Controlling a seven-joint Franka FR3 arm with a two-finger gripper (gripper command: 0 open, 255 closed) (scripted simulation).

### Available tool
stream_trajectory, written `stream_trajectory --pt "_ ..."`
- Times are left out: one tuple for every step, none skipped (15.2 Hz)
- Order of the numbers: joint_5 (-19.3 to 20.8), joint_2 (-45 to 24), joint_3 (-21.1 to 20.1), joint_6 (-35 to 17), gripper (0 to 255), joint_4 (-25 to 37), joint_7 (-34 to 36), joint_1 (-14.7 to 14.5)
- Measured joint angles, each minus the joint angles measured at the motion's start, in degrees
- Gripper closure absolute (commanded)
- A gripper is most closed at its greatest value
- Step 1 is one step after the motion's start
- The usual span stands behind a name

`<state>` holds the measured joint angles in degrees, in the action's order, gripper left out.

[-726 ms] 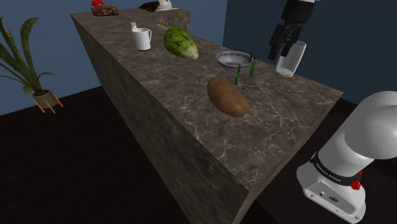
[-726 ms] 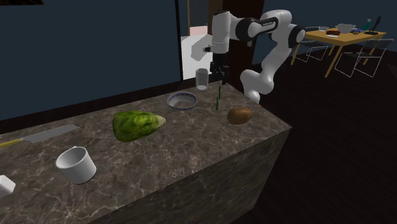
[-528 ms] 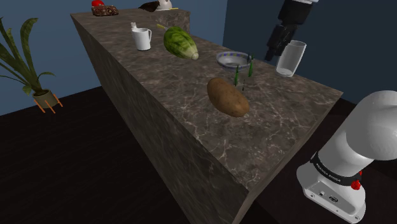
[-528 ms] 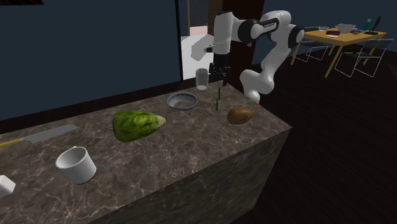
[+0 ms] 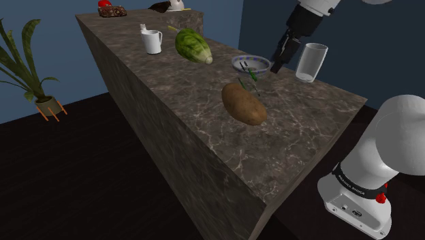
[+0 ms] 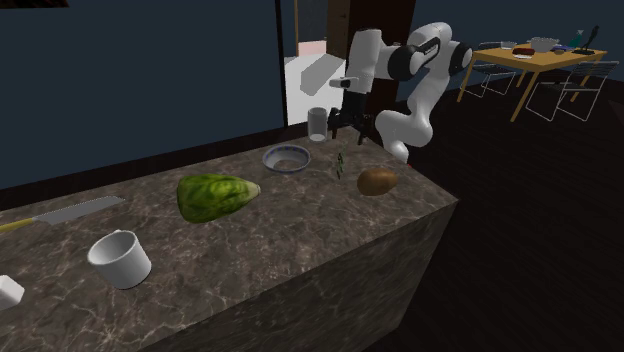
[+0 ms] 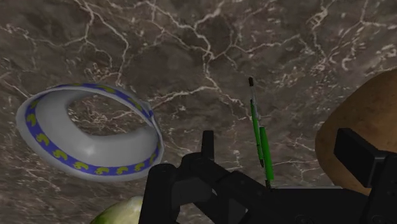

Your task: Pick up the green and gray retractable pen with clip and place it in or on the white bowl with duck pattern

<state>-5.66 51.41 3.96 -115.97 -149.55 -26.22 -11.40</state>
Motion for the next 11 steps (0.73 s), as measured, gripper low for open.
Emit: stream_trajectory --pt "-0.04 -0.21 0.02 -0.82 0 -0.51 -0.21 -0.10" --pt "-0.15 -0.40 -0.09 -1.77 0 -1.21 -0.23 -0.22" --pt "-0.23 -0.65 -0.15 -2.59 0 -1.76 -0.28 -0.30" --pt "-0.33 -1.04 -0.23 -3.53 0 -2.29 -0.30 -0.40" --pt "-0.34 -1.11 -0.21 -3.88 0 -2.57 -0.36 -0.40" --pt "-0.34 -1.20 -0.19 -4.04 0 -2.63 -0.39 -0.41" --pt "-0.34 -1.24 -0.18 -4.16 0 -2.70 -0.42 -0.41" --pt "-0.35 -1.25 -0.17 -4.22 0 -2.74 -0.43 -0.41" --pt "-0.35 -1.27 -0.17 -4.25 0 -2.75 -0.43 -0.41" --pt "-0.35 -1.27 -0.17 -4.26 0 -2.76 -0.44 -0.41" --pt "-0.35 -1.27 -0.17 -4.26 255 -2.76 -0.44 -0.41"
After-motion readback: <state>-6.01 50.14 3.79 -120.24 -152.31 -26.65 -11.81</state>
